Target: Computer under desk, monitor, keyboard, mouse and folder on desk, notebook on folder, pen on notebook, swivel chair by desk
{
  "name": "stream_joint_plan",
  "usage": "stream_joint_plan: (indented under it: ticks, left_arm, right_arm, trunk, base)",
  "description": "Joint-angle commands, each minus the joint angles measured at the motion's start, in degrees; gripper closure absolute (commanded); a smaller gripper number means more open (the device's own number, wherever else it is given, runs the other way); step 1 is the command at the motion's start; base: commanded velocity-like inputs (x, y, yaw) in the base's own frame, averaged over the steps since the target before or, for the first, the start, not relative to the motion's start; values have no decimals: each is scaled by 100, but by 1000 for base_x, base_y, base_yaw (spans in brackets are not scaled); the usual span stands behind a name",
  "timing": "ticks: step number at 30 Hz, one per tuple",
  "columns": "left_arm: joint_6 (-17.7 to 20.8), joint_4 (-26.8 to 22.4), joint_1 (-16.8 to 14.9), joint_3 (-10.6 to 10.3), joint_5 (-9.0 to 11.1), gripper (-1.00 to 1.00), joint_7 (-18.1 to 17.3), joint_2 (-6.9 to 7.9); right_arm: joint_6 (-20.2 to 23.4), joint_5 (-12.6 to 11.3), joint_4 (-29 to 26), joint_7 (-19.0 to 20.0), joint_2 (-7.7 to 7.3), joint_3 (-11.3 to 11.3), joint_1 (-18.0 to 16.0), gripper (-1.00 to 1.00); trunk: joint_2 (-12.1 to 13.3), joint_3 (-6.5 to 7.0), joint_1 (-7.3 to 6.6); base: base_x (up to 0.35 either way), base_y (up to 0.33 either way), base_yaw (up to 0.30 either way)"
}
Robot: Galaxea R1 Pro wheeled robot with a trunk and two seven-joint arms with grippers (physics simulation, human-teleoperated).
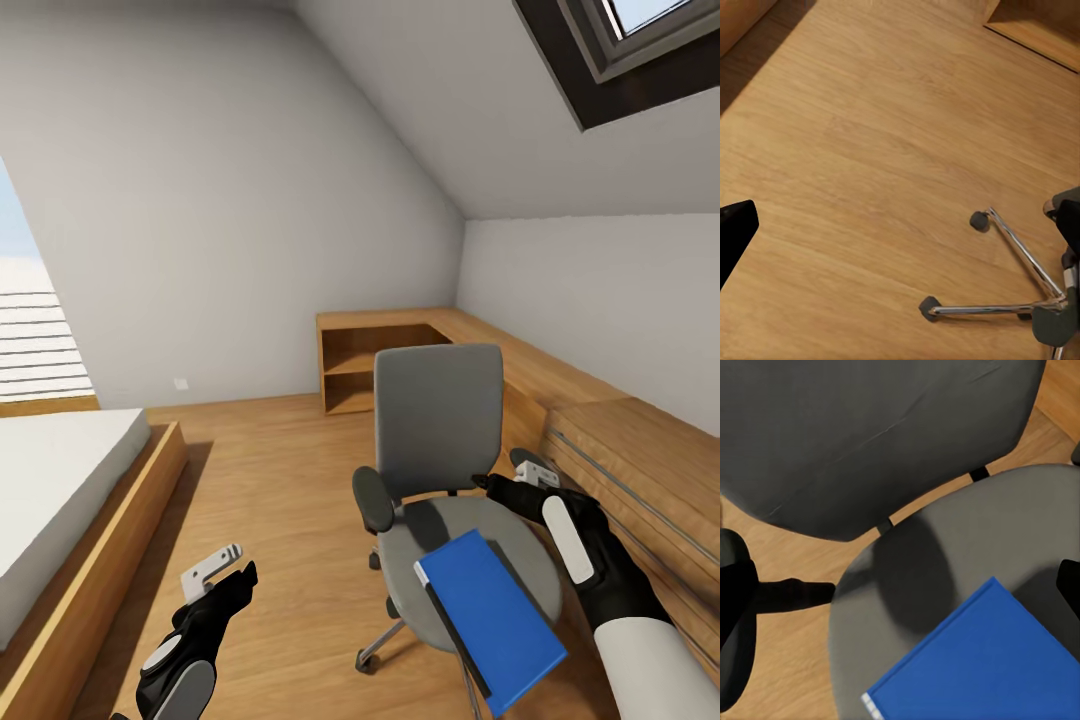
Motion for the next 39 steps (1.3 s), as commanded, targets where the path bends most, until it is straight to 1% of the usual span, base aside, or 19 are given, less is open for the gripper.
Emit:
stream_joint_plan:
  ticks: [1,6,39]
  left_arm:
    - [21,-8,-6,-10,19,-100,40,6]
    - [14,-6,-6,-10,17,-100,38,8]
    - [13,-7,-6,-10,23,-100,34,10]
  right_arm:
    - [26,-47,-7,-25,-1,-5,-3,-100]
    - [19,-60,-8,-26,-3,-16,-3,-100]
    - [0,-62,-10,-26,-12,-19,40,-100]
  trunk:
    - [-3,-6,0]
    - [-3,8,0]
    - [-3,210,0]
  base:
    - [0,0,0]
    - [-57,50,-81]
    - [-262,213,-236]
